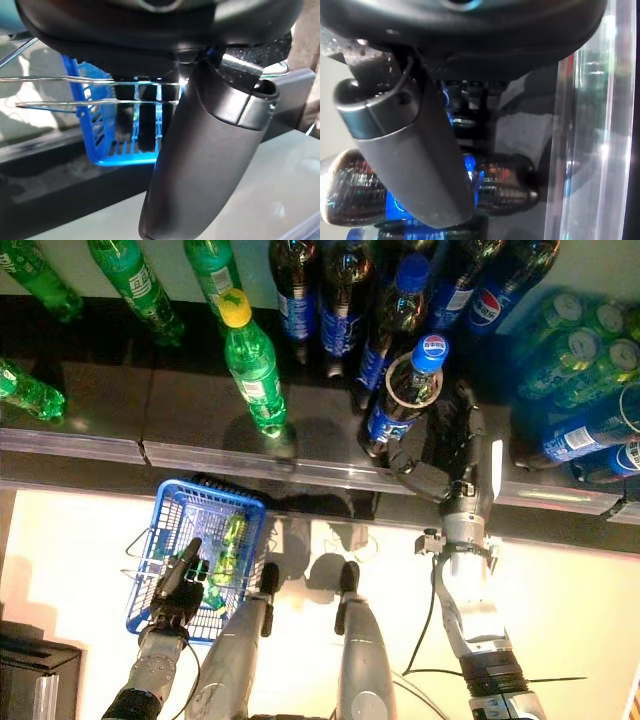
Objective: Pick up the drink and place into the basket.
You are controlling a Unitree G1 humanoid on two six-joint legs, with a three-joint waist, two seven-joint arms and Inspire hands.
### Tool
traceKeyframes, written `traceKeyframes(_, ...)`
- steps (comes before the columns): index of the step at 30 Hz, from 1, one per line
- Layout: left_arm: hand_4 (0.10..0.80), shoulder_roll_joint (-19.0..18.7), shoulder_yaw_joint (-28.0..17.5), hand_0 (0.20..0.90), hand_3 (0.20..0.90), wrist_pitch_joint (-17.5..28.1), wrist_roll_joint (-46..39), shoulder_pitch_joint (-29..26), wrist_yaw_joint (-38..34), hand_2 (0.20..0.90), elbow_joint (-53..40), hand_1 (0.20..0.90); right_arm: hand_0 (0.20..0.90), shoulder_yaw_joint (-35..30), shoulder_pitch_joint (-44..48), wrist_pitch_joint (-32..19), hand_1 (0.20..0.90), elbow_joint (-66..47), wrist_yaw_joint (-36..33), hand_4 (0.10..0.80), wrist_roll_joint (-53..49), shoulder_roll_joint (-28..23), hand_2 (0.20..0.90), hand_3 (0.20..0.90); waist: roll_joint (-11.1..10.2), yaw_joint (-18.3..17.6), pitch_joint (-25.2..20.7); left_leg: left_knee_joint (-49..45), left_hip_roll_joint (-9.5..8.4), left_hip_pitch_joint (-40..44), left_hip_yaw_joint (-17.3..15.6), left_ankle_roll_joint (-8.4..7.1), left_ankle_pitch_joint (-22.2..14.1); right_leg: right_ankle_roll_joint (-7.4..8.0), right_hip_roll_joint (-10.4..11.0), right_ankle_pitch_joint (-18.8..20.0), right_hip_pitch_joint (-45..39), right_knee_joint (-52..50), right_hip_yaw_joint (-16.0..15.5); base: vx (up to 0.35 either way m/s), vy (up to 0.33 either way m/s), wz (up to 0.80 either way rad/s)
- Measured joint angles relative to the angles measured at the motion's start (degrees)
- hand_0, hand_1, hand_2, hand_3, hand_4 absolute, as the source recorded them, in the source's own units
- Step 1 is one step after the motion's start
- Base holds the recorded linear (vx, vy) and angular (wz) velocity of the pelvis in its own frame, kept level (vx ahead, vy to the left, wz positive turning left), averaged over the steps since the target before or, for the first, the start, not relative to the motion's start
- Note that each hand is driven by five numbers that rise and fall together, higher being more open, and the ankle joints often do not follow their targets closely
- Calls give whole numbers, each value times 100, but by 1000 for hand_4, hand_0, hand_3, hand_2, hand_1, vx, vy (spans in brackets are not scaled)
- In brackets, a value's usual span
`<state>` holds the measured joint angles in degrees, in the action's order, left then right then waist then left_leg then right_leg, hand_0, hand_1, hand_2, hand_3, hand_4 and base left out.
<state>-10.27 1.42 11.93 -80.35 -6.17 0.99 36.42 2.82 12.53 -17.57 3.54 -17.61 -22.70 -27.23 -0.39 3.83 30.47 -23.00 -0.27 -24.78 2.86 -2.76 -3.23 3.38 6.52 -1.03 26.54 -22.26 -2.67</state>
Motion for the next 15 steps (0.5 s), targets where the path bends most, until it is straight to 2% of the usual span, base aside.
traceKeyframes(15,100,-9,2,300,200,-84,2,-1,-33,300,0,300,900,225,139,273,900,3,-6,800,-67,12,900,900,18,80,13,29,-33,46,145,2,0,25,47,-41,-126,25,-159,17,-3,5)
